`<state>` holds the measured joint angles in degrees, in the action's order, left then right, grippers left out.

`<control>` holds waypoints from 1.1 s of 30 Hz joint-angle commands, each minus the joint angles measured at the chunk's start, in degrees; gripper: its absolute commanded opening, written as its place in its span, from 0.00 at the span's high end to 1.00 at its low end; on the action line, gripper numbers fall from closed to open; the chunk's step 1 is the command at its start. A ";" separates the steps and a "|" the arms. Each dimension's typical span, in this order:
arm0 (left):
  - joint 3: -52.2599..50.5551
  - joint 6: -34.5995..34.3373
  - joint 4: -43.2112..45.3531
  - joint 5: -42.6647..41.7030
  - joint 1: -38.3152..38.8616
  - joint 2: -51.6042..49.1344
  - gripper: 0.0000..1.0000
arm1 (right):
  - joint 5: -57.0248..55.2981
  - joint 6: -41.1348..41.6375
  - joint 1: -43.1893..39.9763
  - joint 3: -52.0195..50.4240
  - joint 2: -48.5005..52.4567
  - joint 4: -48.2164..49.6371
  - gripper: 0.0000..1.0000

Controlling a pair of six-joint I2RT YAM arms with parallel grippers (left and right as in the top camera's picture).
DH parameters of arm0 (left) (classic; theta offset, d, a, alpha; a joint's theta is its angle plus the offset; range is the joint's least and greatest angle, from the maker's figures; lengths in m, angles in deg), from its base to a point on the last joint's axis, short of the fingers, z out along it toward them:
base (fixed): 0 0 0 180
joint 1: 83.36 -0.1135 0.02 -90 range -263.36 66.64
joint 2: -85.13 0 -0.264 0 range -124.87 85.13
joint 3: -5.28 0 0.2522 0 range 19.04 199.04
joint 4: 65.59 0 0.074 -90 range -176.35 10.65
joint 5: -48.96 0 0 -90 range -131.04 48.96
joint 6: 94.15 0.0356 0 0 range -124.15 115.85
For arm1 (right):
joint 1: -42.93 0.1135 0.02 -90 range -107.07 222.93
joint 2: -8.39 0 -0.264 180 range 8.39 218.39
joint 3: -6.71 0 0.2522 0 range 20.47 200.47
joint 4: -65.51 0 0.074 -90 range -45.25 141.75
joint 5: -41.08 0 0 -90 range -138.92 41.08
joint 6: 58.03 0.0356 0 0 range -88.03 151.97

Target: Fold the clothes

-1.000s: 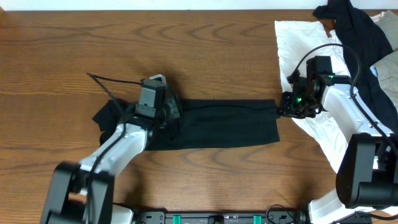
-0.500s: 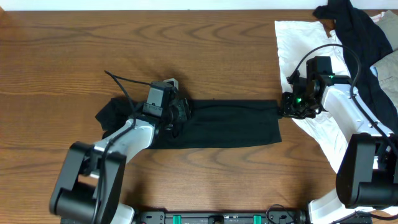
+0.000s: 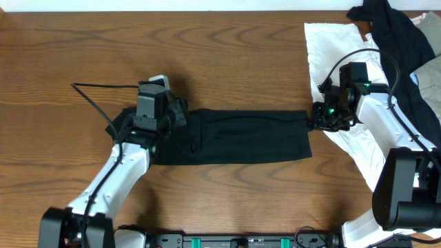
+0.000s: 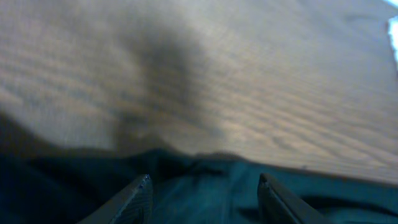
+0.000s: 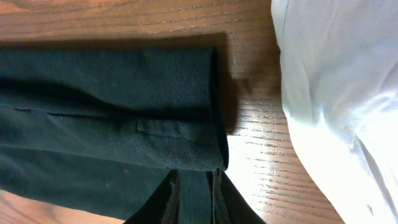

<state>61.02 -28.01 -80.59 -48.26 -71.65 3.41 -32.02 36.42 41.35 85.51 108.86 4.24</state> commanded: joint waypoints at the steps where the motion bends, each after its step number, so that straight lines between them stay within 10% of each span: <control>1: 0.15 -0.87 -0.26 1.33 -0.79 -2.82 0.45 | -0.02 -0.90 -0.39 0.00 -1.03 -0.13 0.83; 25: -0.61 -2.97 -4.07 1.68 -10.67 -19.82 0.45 | -0.07 -0.92 -0.39 0.00 -1.03 -1.03 0.83; 33: 1.25 3.32 -6.05 -4.09 -10.67 -8.04 0.31 | -0.66 -0.94 -0.39 0.00 -1.03 -0.96 0.82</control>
<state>63.09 -27.14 -85.37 -50.34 -81.88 -9.11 -32.19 36.40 41.35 85.51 108.86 3.36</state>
